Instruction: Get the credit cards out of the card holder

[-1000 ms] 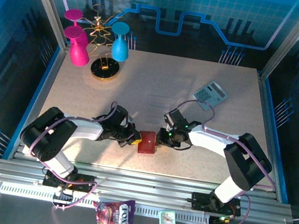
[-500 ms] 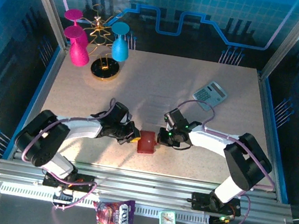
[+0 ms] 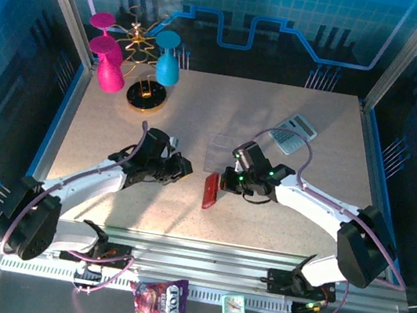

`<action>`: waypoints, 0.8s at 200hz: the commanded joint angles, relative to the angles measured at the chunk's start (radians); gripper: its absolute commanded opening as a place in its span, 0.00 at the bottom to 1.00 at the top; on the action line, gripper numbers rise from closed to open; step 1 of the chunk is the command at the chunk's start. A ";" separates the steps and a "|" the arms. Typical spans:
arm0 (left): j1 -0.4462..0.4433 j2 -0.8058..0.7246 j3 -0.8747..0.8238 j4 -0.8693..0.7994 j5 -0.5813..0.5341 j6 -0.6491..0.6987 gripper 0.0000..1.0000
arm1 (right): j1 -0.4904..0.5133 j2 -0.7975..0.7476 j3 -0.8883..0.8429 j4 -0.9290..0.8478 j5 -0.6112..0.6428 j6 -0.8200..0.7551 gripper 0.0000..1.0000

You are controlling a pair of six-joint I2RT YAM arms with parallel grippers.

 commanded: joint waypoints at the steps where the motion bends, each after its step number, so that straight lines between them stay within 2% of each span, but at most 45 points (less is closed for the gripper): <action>1: 0.022 -0.071 -0.009 -0.033 -0.038 0.049 0.18 | 0.026 -0.024 0.044 -0.040 0.029 0.008 0.04; 35: 0.062 -0.151 -0.042 -0.018 -0.018 0.065 0.27 | 0.059 -0.003 0.077 -0.040 0.032 0.015 0.04; 81: 0.079 -0.197 -0.079 0.021 -0.002 0.059 0.30 | 0.080 0.040 0.127 -0.033 0.017 -0.001 0.04; 129: 0.079 -0.152 -0.093 0.053 0.028 0.033 0.28 | 0.083 0.066 0.142 -0.023 -0.021 -0.027 0.05; 160: 0.072 -0.036 -0.091 0.078 0.059 -0.013 0.19 | 0.079 0.058 0.111 -0.025 -0.013 -0.017 0.05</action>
